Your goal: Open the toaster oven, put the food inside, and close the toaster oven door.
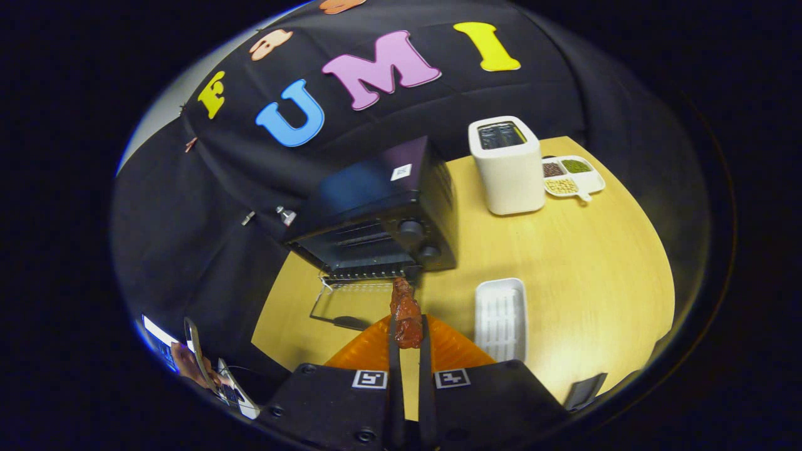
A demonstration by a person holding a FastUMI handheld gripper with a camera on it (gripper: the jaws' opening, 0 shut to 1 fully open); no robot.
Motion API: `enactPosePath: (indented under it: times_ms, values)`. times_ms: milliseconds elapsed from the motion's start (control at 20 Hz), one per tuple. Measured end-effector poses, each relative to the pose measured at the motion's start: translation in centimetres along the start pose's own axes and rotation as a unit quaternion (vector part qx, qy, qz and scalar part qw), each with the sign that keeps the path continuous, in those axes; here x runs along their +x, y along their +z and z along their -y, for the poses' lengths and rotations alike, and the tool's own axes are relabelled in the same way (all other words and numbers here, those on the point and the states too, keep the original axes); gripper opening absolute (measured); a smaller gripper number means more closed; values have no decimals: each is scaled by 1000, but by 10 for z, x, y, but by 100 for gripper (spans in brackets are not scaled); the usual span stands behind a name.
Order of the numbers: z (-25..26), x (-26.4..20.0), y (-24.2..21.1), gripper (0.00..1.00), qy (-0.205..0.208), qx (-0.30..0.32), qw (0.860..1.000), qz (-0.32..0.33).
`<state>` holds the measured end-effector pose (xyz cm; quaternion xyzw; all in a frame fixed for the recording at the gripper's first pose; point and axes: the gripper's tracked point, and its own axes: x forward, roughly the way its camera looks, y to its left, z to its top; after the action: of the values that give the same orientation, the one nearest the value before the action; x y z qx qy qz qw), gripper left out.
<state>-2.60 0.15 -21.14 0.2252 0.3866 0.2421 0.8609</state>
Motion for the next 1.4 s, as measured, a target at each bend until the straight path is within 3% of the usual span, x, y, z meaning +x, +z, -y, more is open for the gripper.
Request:
enactPosePath:
  times_ms: [300,650,950,1200,1350,1400]
  values:
    - [-80,47,-20,13,19,-23,1000,1]
    - [-109,133,-3,13,23,4,999,31]
    - [-104,201,8,13,24,23,999,31]
    - [-92,223,24,13,24,22,999,38]
    - [-84,230,30,16,3,-9,999,44]
    - [-79,233,32,21,-17,-24,998,48]
